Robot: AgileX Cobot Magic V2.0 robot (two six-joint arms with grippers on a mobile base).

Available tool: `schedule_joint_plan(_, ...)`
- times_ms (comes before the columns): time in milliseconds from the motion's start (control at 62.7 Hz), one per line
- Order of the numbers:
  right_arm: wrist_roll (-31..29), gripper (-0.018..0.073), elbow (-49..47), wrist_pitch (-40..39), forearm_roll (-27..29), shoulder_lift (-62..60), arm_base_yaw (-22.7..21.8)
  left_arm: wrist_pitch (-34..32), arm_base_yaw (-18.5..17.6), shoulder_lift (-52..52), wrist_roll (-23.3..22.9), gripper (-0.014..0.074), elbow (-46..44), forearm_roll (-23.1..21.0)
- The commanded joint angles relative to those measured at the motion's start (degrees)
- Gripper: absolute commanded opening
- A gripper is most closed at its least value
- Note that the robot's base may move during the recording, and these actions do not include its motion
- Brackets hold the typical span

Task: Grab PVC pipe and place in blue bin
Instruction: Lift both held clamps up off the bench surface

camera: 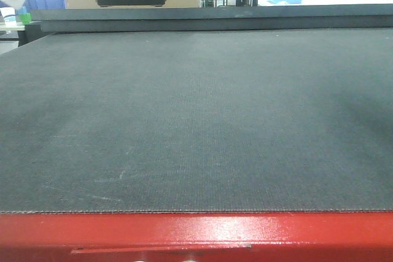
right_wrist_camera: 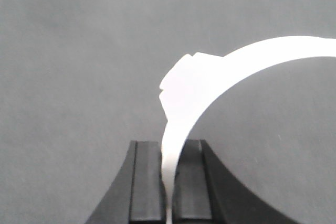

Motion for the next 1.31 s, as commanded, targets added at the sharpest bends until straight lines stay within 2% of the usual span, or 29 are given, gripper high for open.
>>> schedule_joint_plan(0, -0.48, -0.0168, 5.23, -7.8, -0.19, -4.04, 0.04, -8.75, -0.35, -4.77, -0.55, -0.0111, 5.41, -2.23)
schedule_joint_plan(175, -0.48, -0.0169, 15.1, -13.77, -0.19, -13.08, 0.04, -17.91, -0.35, -13.05, -0.55, -0.0111, 14.97, -2.23)
schedule_joint_plan(335, -0.48, -0.0169, 19.73, -14.2, -0.19, -21.25, 0.04, -19.18, -0.35, -20.09, -0.55, -0.0111, 19.09, -1.8)
schedule_joint_plan(558, -0.48, -0.0169, 19.62, -17.83, -0.19, -27.44, 0.04, -19.18, -0.35, -26.39, -0.55, -0.0111, 19.19, 7.24)
schedule_joint_plan(670, -0.48, -0.0169, 19.62, -19.56, -0.19, -29.48, 0.04, -19.38, -0.13, -29.87, -0.55, -0.0111, 19.19, 8.67)
schedule_joint_plan(781, -0.48, -0.0169, 19.62, -19.82, -0.19, -30.53, 0.04, -19.28, 1.93, -32.99, -0.55, -0.0111, 19.19, 8.57)
schedule_joint_plan(877, -0.48, -0.0169, 19.62, -19.82, -0.19, -30.78, 0.04, -19.2, 5.1, -34.44, -0.55, -0.0111, 19.19, 8.15)
schedule_joint_plan(941, -0.48, -0.0169, 19.62, -19.82, -0.19, -30.78, 0.04, -19.2, 7.8, -34.76, -0.55, -0.0111, 19.19, 6.25)
schedule_joint_plan(1052, -0.48, -0.0169, 19.62, -19.82, -0.19, -30.78, 0.04, -18.79, 11.13, -34.76, -0.55, -0.0111, 19.19, -0.65)
schedule_joint_plan(1148, -0.48, -0.0169, 19.62, -19.82, -0.19, -30.78, 0.04, -17.46, 12.65, -34.76, -0.55, -0.0111, 19.19, -1.14)
schedule_joint_plan(1291, -0.48, -0.0169, 19.62, -19.82, -0.19, -30.78, 0.04, -16.24, 12.84, -34.76, -0.55, -0.0111, 19.19, -1.14)
